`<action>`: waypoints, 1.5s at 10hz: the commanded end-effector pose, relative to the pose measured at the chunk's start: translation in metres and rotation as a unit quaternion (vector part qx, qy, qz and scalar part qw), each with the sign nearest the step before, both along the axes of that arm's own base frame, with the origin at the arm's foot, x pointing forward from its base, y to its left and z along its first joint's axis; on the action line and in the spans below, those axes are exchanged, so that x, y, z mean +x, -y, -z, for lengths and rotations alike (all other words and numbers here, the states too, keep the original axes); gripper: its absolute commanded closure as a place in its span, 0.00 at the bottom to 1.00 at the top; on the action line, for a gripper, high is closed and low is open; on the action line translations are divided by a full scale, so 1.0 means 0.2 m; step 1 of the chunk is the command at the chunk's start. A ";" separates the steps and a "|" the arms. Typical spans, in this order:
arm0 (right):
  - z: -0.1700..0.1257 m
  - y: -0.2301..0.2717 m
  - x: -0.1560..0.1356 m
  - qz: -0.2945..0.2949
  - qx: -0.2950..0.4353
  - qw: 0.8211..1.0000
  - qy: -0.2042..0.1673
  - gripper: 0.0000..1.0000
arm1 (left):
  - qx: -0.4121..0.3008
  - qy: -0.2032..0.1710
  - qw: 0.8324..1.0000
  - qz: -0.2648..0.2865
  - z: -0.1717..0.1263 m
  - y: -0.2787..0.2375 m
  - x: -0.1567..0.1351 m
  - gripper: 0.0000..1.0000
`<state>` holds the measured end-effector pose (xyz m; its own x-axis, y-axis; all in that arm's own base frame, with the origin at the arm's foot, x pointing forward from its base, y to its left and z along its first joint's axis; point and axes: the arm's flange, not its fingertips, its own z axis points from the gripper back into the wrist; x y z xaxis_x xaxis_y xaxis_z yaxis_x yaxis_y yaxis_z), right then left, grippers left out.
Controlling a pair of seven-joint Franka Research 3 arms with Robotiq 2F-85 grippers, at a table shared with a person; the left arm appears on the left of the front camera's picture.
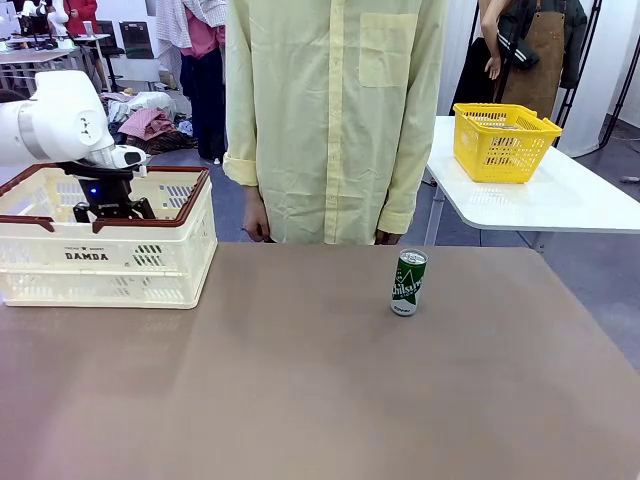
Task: Place the drinks into the Shopping basket.
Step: Pick up one drink and place it into the Shopping basket.
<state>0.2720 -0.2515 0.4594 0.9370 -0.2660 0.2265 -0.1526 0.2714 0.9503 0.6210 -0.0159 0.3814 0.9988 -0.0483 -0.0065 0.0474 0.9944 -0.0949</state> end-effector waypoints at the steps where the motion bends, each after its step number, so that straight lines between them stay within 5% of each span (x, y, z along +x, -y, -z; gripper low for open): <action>1: -0.01 0.00 -0.01 -0.006 -0.004 1.000 0.007 0.00 | -0.013 0.015 1.000 0.008 -0.03 -0.03 -0.04 0.00; 4: -0.01 0.00 -0.01 -0.006 -0.004 1.000 0.007 0.00 | -0.043 0.053 0.997 0.023 -0.19 -0.08 -0.10 0.00; 6: -0.01 0.00 -0.01 -0.006 -0.004 1.000 0.007 0.00 | -0.089 0.086 0.992 0.024 -0.47 -0.15 -0.22 0.00; 9: -0.01 0.00 -0.01 -0.006 -0.004 1.000 0.007 0.00 | -0.195 0.062 0.979 0.015 -0.94 -0.35 -0.44 0.00; 12: -0.01 0.00 -0.01 -0.006 -0.004 1.000 0.007 0.00 | -0.394 0.050 0.918 -0.025 -1.15 -0.61 -0.78 0.00; 14: -0.01 0.00 -0.01 -0.006 -0.004 1.000 0.007 0.00 | -0.455 0.047 0.886 0.081 -1.05 -0.68 -1.17 0.00; 15: -0.01 0.00 -0.01 -0.006 -0.004 1.000 0.007 0.00 | -0.474 0.076 0.872 0.091 -0.94 -0.70 -1.32 0.00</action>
